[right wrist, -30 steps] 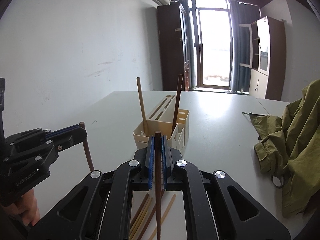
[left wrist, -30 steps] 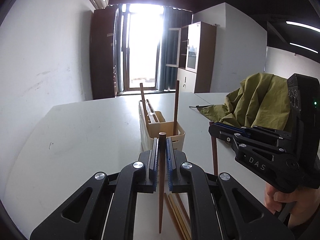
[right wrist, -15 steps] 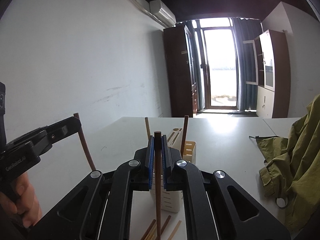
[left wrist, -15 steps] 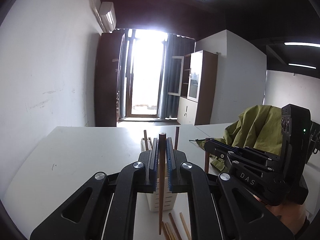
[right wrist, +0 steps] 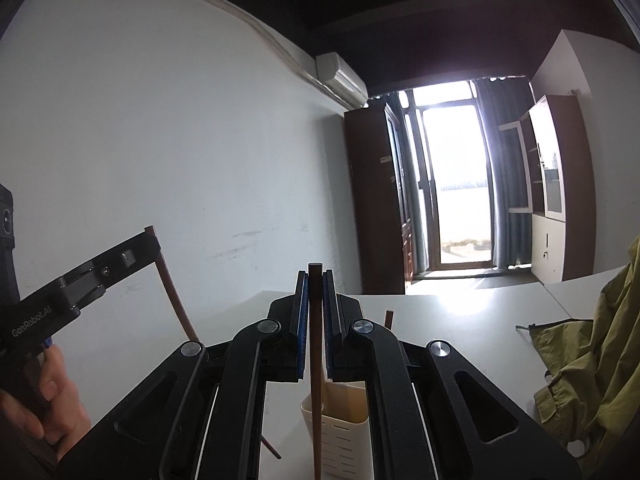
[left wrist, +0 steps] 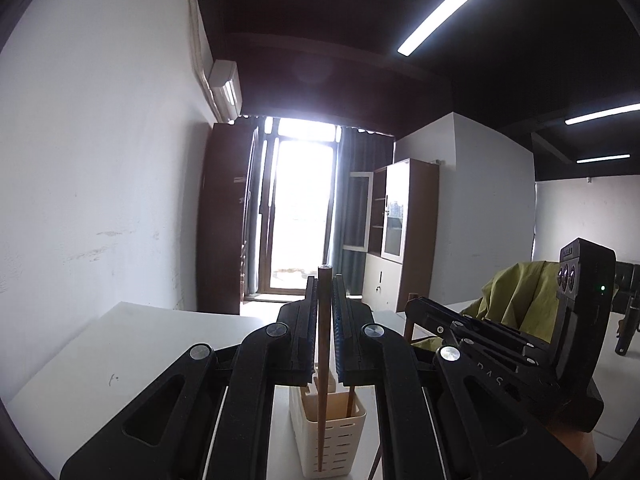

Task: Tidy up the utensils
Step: 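Lift both held chopsticks and carry them above the white holder, then lower both chopsticks into the holder and open the right tool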

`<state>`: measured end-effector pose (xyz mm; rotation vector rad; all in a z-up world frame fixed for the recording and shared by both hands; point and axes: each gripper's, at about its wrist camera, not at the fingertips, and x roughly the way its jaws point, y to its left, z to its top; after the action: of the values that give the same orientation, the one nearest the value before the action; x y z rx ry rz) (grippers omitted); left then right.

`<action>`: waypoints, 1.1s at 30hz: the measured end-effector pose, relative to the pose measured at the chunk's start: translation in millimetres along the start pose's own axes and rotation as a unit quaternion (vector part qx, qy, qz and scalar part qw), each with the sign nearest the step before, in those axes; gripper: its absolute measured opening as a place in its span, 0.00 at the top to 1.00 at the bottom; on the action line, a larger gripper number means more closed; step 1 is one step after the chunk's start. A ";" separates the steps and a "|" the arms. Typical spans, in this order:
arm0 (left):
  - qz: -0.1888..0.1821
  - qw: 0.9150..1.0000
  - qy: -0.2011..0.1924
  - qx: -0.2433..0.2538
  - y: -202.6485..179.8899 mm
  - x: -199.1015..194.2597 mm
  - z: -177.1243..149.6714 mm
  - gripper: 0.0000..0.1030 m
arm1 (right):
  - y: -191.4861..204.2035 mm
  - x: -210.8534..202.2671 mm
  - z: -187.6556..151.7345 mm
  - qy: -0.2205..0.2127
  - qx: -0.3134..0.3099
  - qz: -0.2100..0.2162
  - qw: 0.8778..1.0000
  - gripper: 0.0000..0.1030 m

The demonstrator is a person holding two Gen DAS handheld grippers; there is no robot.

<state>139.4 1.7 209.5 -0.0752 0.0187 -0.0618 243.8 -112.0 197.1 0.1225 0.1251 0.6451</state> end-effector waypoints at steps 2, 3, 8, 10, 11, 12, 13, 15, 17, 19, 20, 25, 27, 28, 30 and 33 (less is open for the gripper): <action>-0.002 1.000 -0.012 -0.002 1.0 1.0 2.0 0.94 | -2.1 -2.6 3.4 -0.020 0.000 0.003 1.000 0.93; -0.002 1.000 -0.017 -0.003 1.2 1.4 2.7 0.94 | -3.0 -3.9 5.3 -0.030 0.002 0.005 1.000 0.93; 0.003 0.999 -0.053 -0.002 1.3 0.4 5.4 0.94 | -7.1 -13.3 11.7 -0.091 0.009 -0.006 0.996 0.93; 0.008 0.998 -0.069 0.002 -0.2 -0.6 6.1 0.94 | -11.0 -15.1 13.4 -0.110 0.017 -0.003 0.994 0.93; 0.009 0.997 -0.076 0.001 -0.5 -1.2 6.1 0.94 | -13.0 -16.0 14.2 -0.120 0.019 -0.004 0.993 0.93; 0.008 0.997 -0.082 0.000 -1.6 -0.7 6.4 0.94 | -14.6 -15.8 14.9 -0.127 0.021 -0.002 0.992 0.93; 0.008 0.996 -0.087 -0.001 -1.1 -0.7 6.6 0.94 | -16.1 -15.9 15.3 -0.137 0.025 -0.001 0.990 0.93; 0.010 0.995 -0.098 -0.002 -1.7 0.1 7.0 0.94 | -19.2 -17.0 16.5 -0.157 0.033 0.004 0.987 0.93; 0.012 0.995 -0.101 0.000 -1.0 1.9 6.4 0.94 | -21.5 -19.3 16.8 -0.181 0.037 0.005 0.983 0.93; 0.009 0.995 -0.103 -0.001 -1.5 5.9 6.7 0.94 | -21.5 -18.0 16.8 -0.191 0.032 0.010 0.981 0.93; 0.008 0.995 -0.102 0.001 -1.0 6.2 6.0 0.94 | -21.8 -16.4 16.4 -0.195 0.030 0.006 0.980 0.93; 0.011 0.994 -0.108 -0.002 0.5 15.3 0.1 0.94 | -27.6 -4.3 11.6 -0.185 0.026 0.007 0.982 0.93; 0.008 0.995 -0.104 0.003 0.6 20.1 -2.3 0.94 | -29.9 0.9 9.0 -0.182 0.023 0.005 0.983 0.93; 0.010 0.995 -0.104 0.000 2.2 21.6 -4.4 0.94 | -32.3 4.4 8.8 -0.176 0.024 0.004 0.984 0.93; 0.006 0.996 -0.089 0.000 3.1 30.0 -6.7 0.94 | -36.7 12.0 6.9 -0.165 0.029 0.004 0.986 0.93; 0.011 0.998 -0.054 -0.002 7.1 49.4 -15.9 0.94 | -40.7 20.5 2.6 -0.147 0.031 0.003 0.989 0.93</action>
<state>188.8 4.6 192.3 -0.0821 -0.0888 -0.0352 284.5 -132.0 191.9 0.2757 -0.1408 0.6227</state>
